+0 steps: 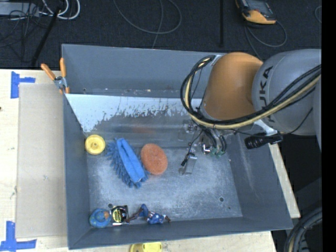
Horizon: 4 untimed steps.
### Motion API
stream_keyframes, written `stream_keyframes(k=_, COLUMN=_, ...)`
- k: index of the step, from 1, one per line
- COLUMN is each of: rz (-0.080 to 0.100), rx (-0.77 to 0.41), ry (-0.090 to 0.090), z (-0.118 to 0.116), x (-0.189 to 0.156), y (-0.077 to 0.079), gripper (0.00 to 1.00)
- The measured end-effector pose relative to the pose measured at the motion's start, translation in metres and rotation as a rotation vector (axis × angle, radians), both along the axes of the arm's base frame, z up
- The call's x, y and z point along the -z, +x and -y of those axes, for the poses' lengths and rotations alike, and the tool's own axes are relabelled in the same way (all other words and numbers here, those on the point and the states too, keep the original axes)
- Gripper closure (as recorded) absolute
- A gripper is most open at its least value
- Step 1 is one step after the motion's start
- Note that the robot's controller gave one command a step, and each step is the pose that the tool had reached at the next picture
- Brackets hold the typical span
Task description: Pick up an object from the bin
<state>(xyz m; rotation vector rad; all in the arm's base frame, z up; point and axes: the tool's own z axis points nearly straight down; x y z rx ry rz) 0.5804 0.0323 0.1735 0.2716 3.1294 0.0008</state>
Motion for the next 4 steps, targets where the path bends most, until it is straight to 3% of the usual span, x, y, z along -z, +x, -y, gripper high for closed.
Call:
stream_keyframes(k=1, rz=0.003, rx=-0.234, ry=-0.001, z=-0.017, x=0.043, y=0.009, gripper=0.00)
stream_keyframes(k=2, rz=-0.002, rx=-0.165, ry=-0.001, z=-0.054, x=0.079, y=-0.025, gripper=0.00)
stream_keyframes(k=3, rz=-0.002, rx=-0.179, ry=0.000, z=-0.066, x=0.070, y=-0.016, gripper=0.00)
stream_keyframes(k=4, rz=0.000, rx=-0.212, ry=0.000, z=-0.048, x=0.084, y=0.001, gripper=1.00)
